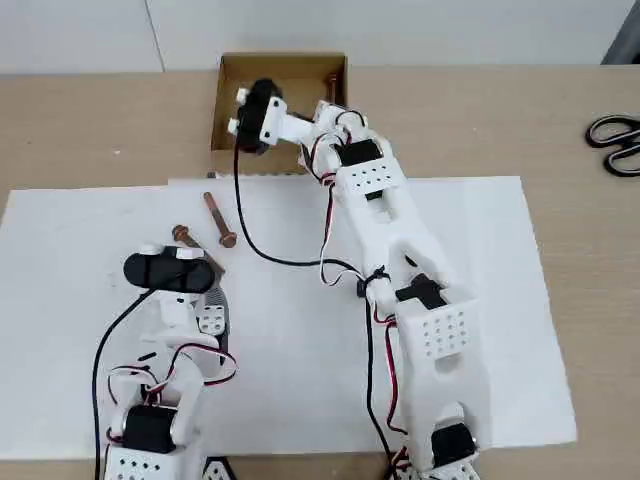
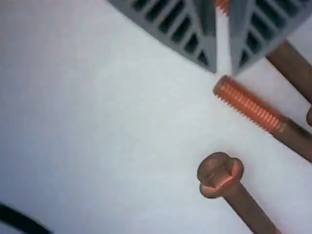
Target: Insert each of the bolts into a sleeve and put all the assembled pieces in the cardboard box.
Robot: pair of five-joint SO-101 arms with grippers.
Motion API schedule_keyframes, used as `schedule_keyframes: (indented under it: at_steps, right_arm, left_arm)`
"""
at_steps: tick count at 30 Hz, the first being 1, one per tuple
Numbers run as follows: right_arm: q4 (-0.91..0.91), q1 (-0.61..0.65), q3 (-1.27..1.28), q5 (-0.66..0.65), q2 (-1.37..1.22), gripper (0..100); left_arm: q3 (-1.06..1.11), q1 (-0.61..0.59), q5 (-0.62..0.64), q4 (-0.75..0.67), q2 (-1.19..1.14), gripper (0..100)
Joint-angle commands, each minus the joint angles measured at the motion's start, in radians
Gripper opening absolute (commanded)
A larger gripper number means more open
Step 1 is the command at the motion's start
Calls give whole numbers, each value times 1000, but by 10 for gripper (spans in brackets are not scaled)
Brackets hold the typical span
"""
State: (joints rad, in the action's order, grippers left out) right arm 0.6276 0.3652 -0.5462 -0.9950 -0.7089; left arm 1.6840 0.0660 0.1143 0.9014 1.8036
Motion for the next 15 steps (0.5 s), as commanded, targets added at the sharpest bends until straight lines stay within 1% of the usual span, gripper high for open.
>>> schedule_keyframes:
  at_steps: [1,4,6,10,15]
  right_arm:
    - [-35,2,-69,-18,22,48]
    - [-35,-4,-69,-18,27,166]
    - [-35,-4,-69,-18,28,203]
    - [-27,-1,-110,-12,54,179]
    - [-25,-4,-163,51,136,105]
  left_arm:
    - [-2,-5,-3,-25,9,6]
    - [-2,-5,-3,-25,9,6]
    - [-2,-5,-3,-25,9,6]
    - [-2,-5,-3,-25,9,6]
    - [-2,-5,-3,-25,9,6]
